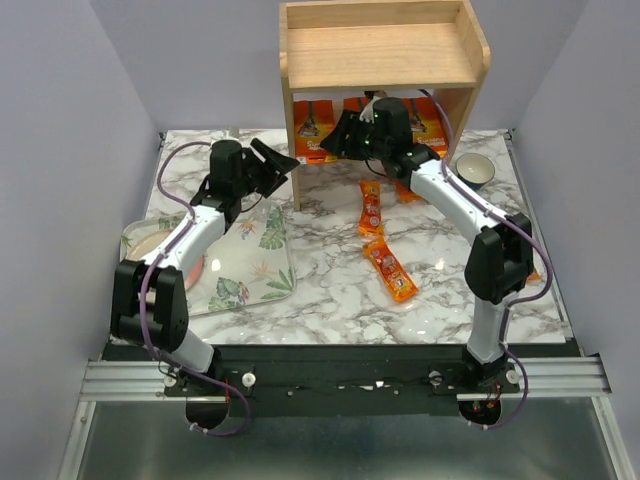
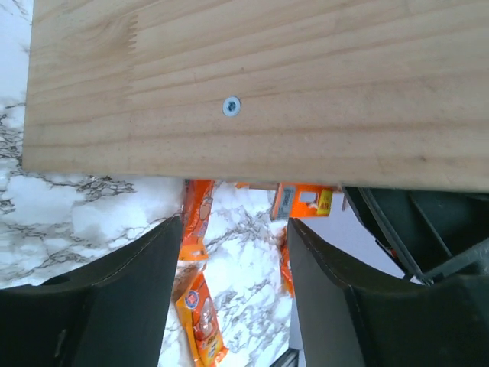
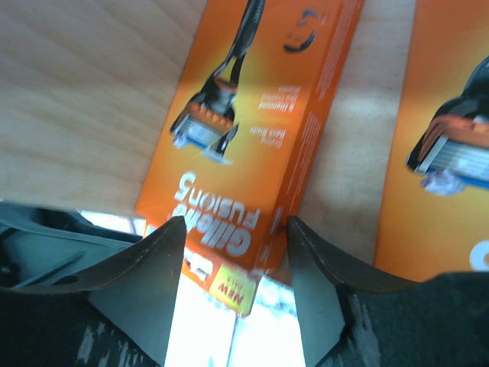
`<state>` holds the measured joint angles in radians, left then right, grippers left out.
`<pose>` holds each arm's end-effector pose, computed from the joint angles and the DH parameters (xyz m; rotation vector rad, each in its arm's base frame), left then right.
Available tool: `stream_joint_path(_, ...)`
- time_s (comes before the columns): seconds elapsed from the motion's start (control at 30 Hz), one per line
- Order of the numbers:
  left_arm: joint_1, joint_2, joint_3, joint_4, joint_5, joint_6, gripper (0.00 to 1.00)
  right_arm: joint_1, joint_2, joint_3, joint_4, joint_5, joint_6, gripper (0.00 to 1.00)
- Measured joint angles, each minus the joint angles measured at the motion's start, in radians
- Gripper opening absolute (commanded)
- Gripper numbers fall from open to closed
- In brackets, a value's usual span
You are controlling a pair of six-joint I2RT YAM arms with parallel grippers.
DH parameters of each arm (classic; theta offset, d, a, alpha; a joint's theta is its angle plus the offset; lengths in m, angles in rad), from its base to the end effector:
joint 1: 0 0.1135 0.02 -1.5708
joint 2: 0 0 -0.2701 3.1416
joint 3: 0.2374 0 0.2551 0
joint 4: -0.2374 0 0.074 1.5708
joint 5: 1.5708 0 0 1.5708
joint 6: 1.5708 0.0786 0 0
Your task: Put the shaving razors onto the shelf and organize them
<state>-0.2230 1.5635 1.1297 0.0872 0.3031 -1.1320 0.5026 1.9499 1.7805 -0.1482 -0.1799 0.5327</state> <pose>0.3931 -0.1132 0.2832 -0.7130 1.9673 -1.1632 0.4474 0.2620 0.3345 -0.0992 1.9774 0.8626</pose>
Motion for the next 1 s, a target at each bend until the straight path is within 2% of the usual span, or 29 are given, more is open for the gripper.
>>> stream_joint_path(0.17, 0.002, -0.132, -0.062, -0.008, 0.027, 0.082, 0.88, 0.006, -0.077, -0.074, -0.042, 0.011, -0.026, 0.69)
stream_joint_path(0.4, 0.001, -0.316, -0.211, 0.015, 0.087, 0.227, 0.93, 0.014, -0.426, -0.348, -0.013, 0.014, -0.153, 0.69)
stream_joint_path(0.57, 0.001, -0.334, -0.282, -0.011, 0.156, 0.341, 0.93, 0.015, -0.666, -0.463, -0.058, -0.049, -0.353, 0.69)
stream_joint_path(0.77, 0.001, -0.360, -0.327, -0.027, 0.181, 0.417, 0.93, 0.016, -0.658, -0.598, -0.280, -0.071, -0.522, 0.70)
stream_joint_path(1.0, 0.002, -0.384, -0.339, -0.041, 0.180, 0.444, 0.93, 0.016, -0.567, -0.732, -0.412, -0.041, -0.456, 0.70)
